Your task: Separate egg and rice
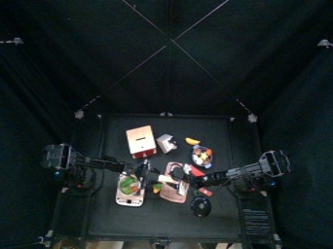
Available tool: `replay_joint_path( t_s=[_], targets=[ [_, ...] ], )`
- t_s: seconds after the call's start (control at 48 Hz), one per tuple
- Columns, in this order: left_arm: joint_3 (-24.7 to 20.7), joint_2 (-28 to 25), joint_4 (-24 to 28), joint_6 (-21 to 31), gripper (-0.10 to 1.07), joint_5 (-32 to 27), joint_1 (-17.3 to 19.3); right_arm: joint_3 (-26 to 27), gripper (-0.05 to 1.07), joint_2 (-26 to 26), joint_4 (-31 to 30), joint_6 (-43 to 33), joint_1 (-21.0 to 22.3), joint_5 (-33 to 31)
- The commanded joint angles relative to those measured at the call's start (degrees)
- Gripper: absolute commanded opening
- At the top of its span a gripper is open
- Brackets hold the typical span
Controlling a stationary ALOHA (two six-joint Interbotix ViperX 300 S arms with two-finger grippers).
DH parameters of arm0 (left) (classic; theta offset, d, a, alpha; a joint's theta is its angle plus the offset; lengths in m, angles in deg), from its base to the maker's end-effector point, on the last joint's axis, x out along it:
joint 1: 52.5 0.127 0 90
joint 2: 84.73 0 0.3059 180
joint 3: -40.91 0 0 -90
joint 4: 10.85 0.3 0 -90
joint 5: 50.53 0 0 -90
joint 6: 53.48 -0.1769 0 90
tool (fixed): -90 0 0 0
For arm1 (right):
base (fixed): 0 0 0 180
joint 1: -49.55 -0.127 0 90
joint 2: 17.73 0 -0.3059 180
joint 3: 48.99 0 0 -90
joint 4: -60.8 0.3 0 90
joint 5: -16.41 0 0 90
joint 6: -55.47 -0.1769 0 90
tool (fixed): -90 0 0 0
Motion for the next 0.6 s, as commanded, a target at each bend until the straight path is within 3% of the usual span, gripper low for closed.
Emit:
replay_joint_path(
  t_s=[0.0,0.583],
  targets=[
    [-1.1,0.7,-0.1,-0.1,0.56,0.4,-0.1,1.4,0.70,-0.8,-0.1,0.0,0.4,0.2],
    [0.0,0.8,-0.4,-0.1,0.56,0.4,1.5,-0.2,0.48,-2.9,0.6,-0.3,0.5,-0.4]
  ],
)
